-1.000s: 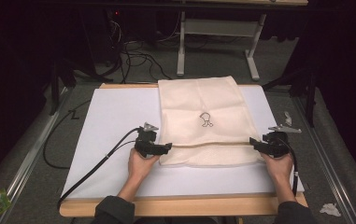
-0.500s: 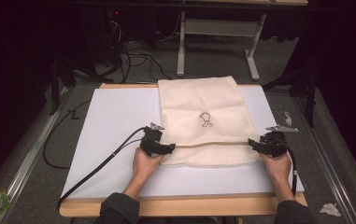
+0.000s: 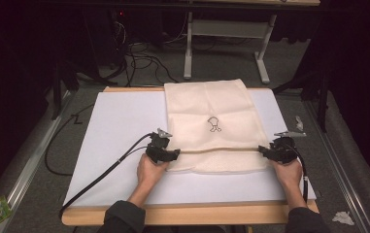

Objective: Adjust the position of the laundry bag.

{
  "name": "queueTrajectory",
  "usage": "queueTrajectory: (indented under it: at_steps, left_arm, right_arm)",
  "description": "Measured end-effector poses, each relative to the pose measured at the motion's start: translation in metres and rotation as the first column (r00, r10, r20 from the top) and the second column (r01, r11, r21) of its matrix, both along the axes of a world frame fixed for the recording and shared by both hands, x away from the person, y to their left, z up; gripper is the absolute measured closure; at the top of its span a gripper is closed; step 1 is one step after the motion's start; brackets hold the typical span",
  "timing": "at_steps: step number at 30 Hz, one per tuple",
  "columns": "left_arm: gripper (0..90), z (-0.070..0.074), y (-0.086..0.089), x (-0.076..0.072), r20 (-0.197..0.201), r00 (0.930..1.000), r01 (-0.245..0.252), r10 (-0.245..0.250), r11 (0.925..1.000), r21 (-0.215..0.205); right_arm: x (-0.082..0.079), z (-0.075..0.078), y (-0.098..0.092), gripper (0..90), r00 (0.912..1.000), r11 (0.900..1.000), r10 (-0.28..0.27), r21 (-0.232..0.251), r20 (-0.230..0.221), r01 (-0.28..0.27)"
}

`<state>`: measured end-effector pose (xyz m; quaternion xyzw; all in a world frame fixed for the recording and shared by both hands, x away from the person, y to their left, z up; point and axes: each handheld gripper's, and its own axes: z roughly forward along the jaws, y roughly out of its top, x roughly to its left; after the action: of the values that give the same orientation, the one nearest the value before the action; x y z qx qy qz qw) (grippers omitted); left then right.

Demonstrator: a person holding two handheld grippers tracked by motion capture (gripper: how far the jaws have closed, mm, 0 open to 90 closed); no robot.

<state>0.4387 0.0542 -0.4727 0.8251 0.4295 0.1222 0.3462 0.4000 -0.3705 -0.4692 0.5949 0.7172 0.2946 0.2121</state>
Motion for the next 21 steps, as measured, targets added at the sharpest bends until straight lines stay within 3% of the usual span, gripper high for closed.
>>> queueTrajectory:
  at_steps: [4, 7, 10, 17, 21]
  left_arm:
    - [55.3, 0.0, 0.001, 0.001, 0.004, 1.0, 0.003, -0.003, 1.0, -0.002]
    - [71.0, 0.001, 0.001, 0.003, -0.003, 1.0, 0.008, -0.008, 0.9999, -0.012]
    - [79.2, 0.002, 0.0, 0.004, -0.013, 0.9997, 0.023, -0.023, 0.9995, -0.02]
    - [82.5, 0.01, 0.004, 0.008, -0.015, 0.9995, 0.028, -0.029, 0.9987, -0.043]
    - [82.6, 0.017, 0.009, 0.012, -0.002, 0.9998, 0.018, -0.018, 0.9982, -0.057]
  right_arm:
    - [-0.001, 0.001, 0.002, 63.0, 0.9997, 1.0, 0.023, -0.001, 0.009, -0.023]
    - [-0.001, 0.005, 0.004, 74.8, 0.9987, 0.999, 0.038, 0.024, 0.035, -0.039]
    - [-0.002, 0.005, 0.005, 76.9, 0.9981, 0.999, 0.047, 0.021, 0.039, -0.048]
    - [-0.001, 0.008, 0.006, 81.3, 0.9959, 0.997, 0.059, 0.045, 0.069, -0.062]
    - [0.002, 0.009, 0.007, 81.5, 0.9963, 0.995, 0.048, 0.088, 0.071, -0.055]
